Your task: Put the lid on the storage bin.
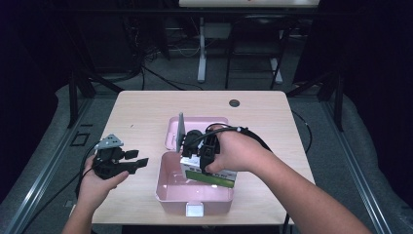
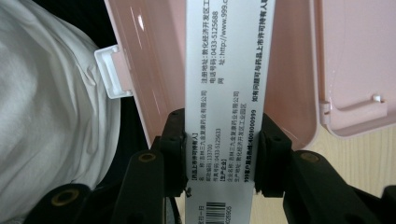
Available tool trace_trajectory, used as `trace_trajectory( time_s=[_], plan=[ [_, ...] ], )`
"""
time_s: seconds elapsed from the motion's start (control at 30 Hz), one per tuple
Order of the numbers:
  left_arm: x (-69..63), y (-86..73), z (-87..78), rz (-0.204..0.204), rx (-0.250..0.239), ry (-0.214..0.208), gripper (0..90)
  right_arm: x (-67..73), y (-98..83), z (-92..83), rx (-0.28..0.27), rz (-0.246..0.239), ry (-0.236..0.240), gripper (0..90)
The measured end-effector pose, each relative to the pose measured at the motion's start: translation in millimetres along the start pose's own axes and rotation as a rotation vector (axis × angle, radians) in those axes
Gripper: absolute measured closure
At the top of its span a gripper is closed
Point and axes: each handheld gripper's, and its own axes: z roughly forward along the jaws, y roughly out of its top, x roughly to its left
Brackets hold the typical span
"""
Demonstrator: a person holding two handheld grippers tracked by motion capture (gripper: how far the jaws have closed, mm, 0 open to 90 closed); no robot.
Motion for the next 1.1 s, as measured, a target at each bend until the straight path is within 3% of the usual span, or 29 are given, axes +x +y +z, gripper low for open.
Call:
trace_trajectory(
  time_s=[0.23, 0.4, 0.6, 0.73, 1.1],
  plan=[
    [-0.2, -0.2, 1.1, 0.002, 0.005, 0.000, 46.4, 6.0, 2.6, 2.2, -0.005, -0.040, -0.005, 61.6],
    [-0.9, 0.0, 1.8, 0.005, 0.002, 0.001, 46.3, 11.0, 3.7, 6.3, 0.007, -0.088, 0.013, 61.6],
    [-2.6, 0.6, 1.7, 0.004, -0.001, -0.012, 46.3, 15.8, 4.6, 12.3, 0.000, -0.102, 0.047, 61.6],
    [-5.7, 2.0, 1.1, 0.015, -0.001, -0.024, 46.3, 18.6, 5.7, 15.9, 0.012, -0.130, 0.038, 61.6],
    [-12.5, 4.2, 1.5, 0.019, -0.015, -0.060, 46.3, 19.8, 2.8, 28.6, 0.021, -0.140, 0.063, 61.5]
  ],
)
